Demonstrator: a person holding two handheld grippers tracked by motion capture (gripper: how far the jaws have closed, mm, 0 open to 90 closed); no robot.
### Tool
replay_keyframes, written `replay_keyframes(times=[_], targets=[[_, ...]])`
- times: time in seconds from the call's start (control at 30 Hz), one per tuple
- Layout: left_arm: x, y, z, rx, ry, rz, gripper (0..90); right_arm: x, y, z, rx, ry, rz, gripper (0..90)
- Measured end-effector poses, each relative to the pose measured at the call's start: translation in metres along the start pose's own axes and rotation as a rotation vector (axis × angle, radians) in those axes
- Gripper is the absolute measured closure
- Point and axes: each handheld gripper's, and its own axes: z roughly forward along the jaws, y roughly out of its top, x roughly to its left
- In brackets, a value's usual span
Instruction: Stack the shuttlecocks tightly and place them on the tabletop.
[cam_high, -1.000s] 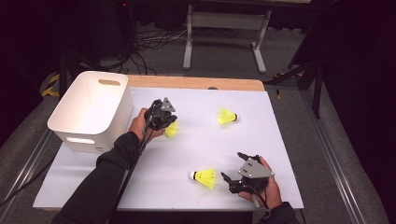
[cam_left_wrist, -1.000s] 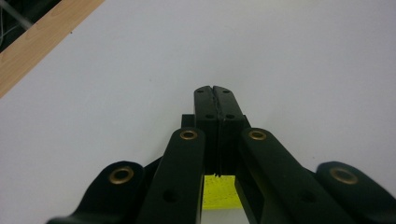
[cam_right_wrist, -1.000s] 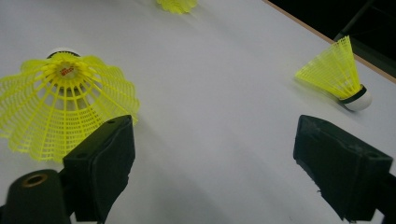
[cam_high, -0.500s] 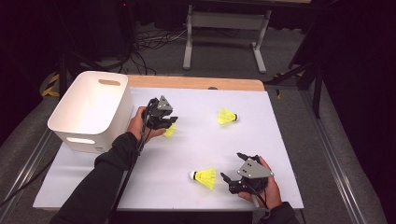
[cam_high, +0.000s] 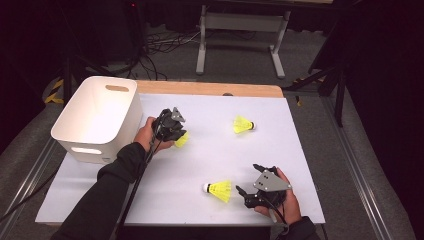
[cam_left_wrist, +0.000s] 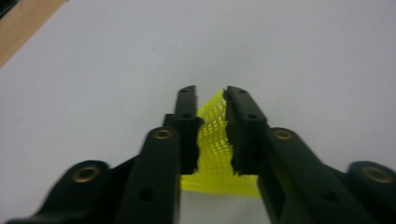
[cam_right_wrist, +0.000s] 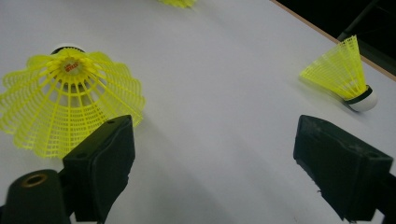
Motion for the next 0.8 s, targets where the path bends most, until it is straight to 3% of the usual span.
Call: replay_keyframes(times=[0.13,0.23,0.37,0.47,0.6,0.8], targets=[[-0.003,0.006,0.0,0.037,0.035,0.035,88.4,0.004,0.002,0.0,0.005,0.004,-0.019,13.5],[-0.003,0.01,-0.003,0.058,0.045,0.04,89.4,0.006,0.003,0.0,0.007,0.007,-0.032,13.5],[-0.001,0.012,-0.012,0.074,0.043,0.025,89.6,0.005,0.003,0.0,0.004,0.007,-0.029,13.5],[0.002,0.011,-0.017,0.084,0.012,-0.008,89.6,0.005,0.002,0.0,0.005,0.011,-0.025,13.5],[0.001,0.011,-0.015,0.078,-0.007,-0.034,89.5,0.005,0.003,0.001,0.007,0.02,-0.03,13.5],[-0.006,0.017,-0.006,0.06,0.013,-0.029,89.1,0.006,0.002,0.002,0.015,0.027,-0.033,13.4]])
